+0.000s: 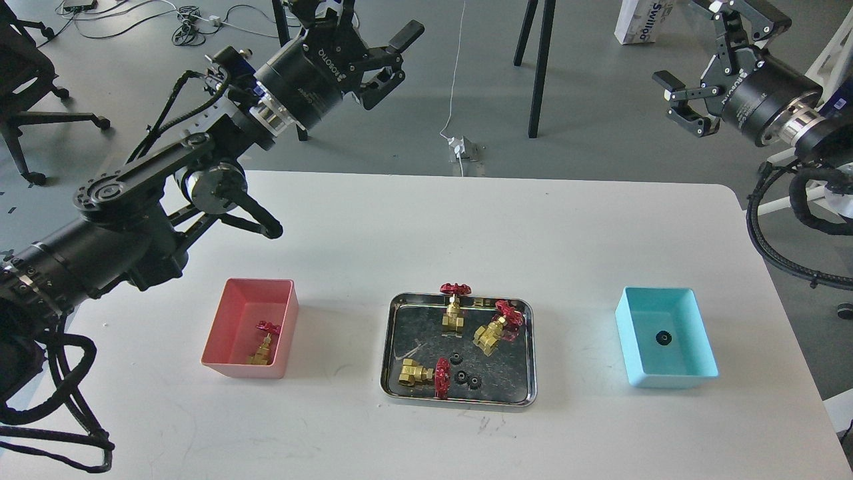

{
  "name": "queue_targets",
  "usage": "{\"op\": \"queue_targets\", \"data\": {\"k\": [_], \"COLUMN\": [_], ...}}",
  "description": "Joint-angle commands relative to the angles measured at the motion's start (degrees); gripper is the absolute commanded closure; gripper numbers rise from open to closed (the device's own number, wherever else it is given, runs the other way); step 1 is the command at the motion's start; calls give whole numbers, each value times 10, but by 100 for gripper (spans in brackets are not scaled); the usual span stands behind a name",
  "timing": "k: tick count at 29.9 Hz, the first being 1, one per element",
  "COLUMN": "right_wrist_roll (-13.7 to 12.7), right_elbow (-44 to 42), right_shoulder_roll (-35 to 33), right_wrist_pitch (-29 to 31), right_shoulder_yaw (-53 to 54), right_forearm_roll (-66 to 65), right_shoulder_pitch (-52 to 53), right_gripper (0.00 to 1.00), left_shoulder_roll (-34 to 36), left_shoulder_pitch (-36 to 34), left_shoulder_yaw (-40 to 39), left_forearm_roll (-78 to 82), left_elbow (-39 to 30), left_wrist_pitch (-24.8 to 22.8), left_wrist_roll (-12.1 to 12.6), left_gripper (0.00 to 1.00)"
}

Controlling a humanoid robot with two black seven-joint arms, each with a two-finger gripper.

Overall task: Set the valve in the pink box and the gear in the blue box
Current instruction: 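Lift the right arm up away from the blue box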

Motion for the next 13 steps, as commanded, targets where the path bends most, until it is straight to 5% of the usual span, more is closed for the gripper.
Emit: {"op": "queue_targets", "data": {"k": [1,7,13], "right_wrist_roll": [7,28,28], "right_elbow": [-68,-145,-215], "right_shoulder_roll": [51,92,115], "right_wrist_pitch": [37,37,37], "right_shoulder_yaw": [9,15,18], "right_forearm_roll": [47,59,66], "right_shoulder_pitch": [5,26,61], "right_gripper": [2,2,2], "left_shoulder_roll": [-21,-79,-87], "left_shoulder_pitch": [-20,0,15], "left_shoulder_yaw": [2,-25,-83], "left_forearm_roll": [-65,-113,-135], "left_elbow": [93,192,193], "left_wrist_pitch": [-1,-1,-1], "left_wrist_roll": [0,0,0], "left_gripper": [12,8,7]}}
